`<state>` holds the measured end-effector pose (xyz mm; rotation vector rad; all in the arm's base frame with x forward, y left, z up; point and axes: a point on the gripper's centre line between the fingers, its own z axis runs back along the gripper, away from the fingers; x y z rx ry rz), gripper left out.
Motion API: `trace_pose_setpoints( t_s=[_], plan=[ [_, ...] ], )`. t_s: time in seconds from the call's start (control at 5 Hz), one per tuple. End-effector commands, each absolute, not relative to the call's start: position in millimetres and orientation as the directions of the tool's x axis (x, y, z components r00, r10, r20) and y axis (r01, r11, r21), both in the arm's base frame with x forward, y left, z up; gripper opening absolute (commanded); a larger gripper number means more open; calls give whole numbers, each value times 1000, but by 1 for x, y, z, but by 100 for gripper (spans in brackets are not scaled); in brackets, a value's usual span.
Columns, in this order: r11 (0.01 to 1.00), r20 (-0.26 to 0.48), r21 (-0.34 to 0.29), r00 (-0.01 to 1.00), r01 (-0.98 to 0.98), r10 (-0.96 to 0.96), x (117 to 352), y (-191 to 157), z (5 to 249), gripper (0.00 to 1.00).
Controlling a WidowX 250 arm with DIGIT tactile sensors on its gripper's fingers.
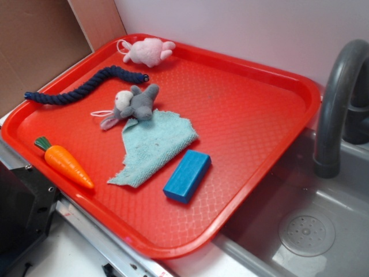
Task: Grab the blue block.
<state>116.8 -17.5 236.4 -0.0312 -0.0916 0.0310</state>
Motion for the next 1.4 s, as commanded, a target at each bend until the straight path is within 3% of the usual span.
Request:
trace_pose_setpoints(
  t_s=[0.0, 0.2, 0.4, 0.8, 1.2],
  plan=[
    [999, 91, -33, 995, -30, 32, 117, -17, 236, 100],
    [973, 146, 10, 963, -230, 226, 118, -41, 223, 100],
    [940, 190, -53, 921, -337, 341, 125, -58, 209, 100],
    [933, 154, -143, 924, -331, 351, 155, -103, 161, 100],
    [945, 130, -123, 940, -302, 317, 180, -143, 110, 100]
  ],
)
